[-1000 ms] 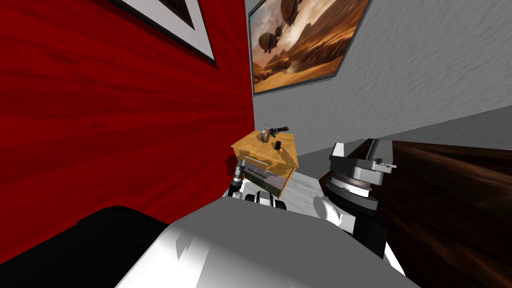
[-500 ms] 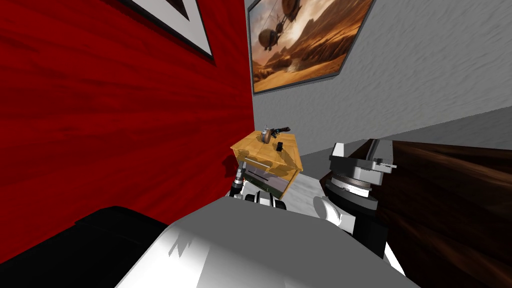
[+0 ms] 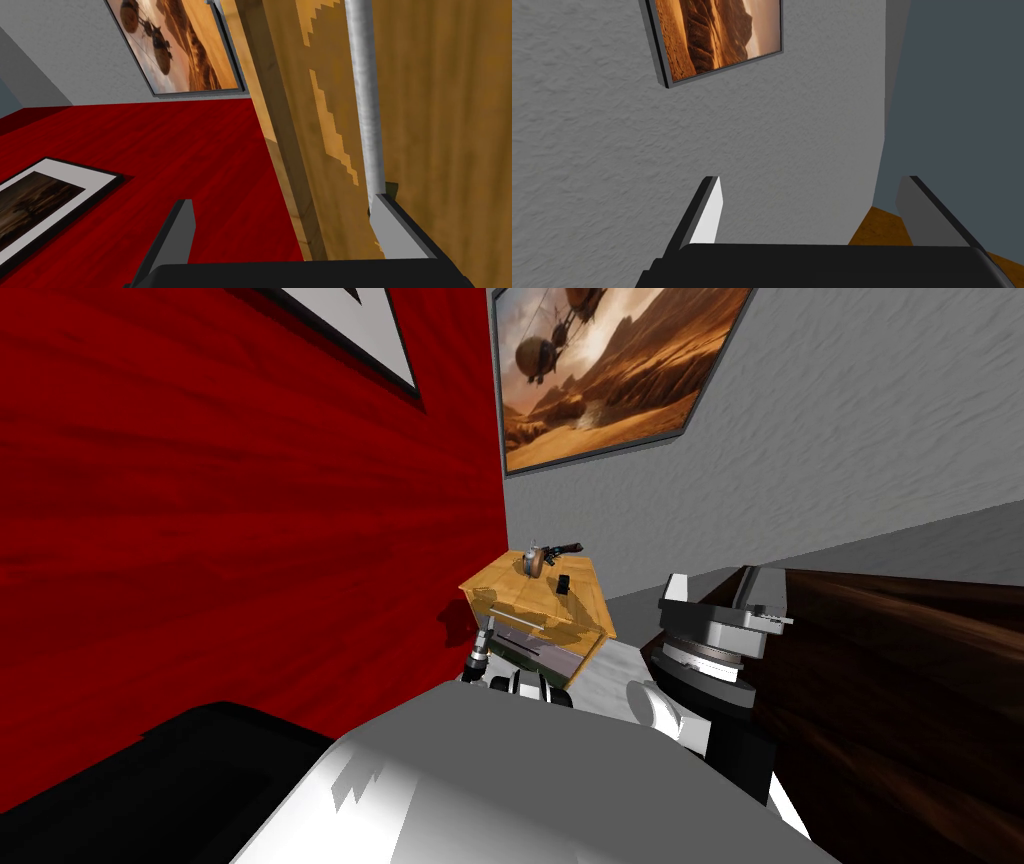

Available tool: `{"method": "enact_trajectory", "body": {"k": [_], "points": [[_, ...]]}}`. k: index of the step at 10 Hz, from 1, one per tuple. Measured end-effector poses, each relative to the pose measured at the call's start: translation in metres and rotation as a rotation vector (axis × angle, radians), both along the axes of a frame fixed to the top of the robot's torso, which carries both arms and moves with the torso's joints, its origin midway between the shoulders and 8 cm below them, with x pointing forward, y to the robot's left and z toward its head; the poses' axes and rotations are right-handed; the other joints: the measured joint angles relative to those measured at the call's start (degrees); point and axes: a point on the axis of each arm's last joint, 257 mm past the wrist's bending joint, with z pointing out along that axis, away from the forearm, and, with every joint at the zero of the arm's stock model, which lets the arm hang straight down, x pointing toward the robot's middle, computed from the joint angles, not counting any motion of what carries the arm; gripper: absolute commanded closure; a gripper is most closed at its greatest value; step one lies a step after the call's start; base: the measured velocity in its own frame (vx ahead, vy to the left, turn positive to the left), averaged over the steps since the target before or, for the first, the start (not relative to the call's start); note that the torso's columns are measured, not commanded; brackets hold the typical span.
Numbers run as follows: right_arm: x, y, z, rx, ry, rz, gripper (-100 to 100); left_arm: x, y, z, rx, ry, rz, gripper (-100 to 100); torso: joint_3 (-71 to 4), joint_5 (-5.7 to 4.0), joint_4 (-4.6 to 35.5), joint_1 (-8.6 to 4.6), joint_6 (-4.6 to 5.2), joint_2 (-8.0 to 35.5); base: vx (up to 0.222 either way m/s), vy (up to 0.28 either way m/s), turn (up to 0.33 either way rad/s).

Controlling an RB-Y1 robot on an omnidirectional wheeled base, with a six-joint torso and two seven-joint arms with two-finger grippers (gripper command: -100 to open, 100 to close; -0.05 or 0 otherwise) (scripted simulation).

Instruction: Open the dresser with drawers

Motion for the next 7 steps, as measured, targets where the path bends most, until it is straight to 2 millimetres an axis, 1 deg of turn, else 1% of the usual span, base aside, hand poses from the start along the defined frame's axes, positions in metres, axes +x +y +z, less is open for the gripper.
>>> {"method": "enact_trajectory", "body": {"k": [1, 2, 4, 7], "points": [[0.000, 0.000, 0.000, 0.000, 0.000, 0.000, 0, 0.000, -0.002, -0.008, 0.005, 0.010, -0.001, -100, 0.0, -0.02, 0.0, -0.08, 0.02, 0.0, 0.036, 0.053, -0.137], [0.000, 0.000, 0.000, 0.000, 0.000, 0.000, 0, -0.002, -0.003, -0.014, 0.012, 0.017, -0.003, -100, 0.0, -0.03, 0.0, -0.05, 0.02, 0.0, 0.017, 0.035, -0.044], [0.000, 0.000, 0.000, 0.000, 0.000, 0.000, 0, -0.006, -0.005, -0.024, 0.021, 0.032, -0.005, -100, 0.0, -0.02, 0.0, -0.05, 0.01, 0.0, 0.016, 0.029, -0.051], [0.000, 0.000, 0.000, 0.000, 0.000, 0.000, 0, -0.008, -0.007, -0.039, 0.035, 0.049, -0.009, -100, 0.0, -0.01, 0.0, -0.01, 0.01, -0.1, 0.024, 0.033, -0.091]]}}
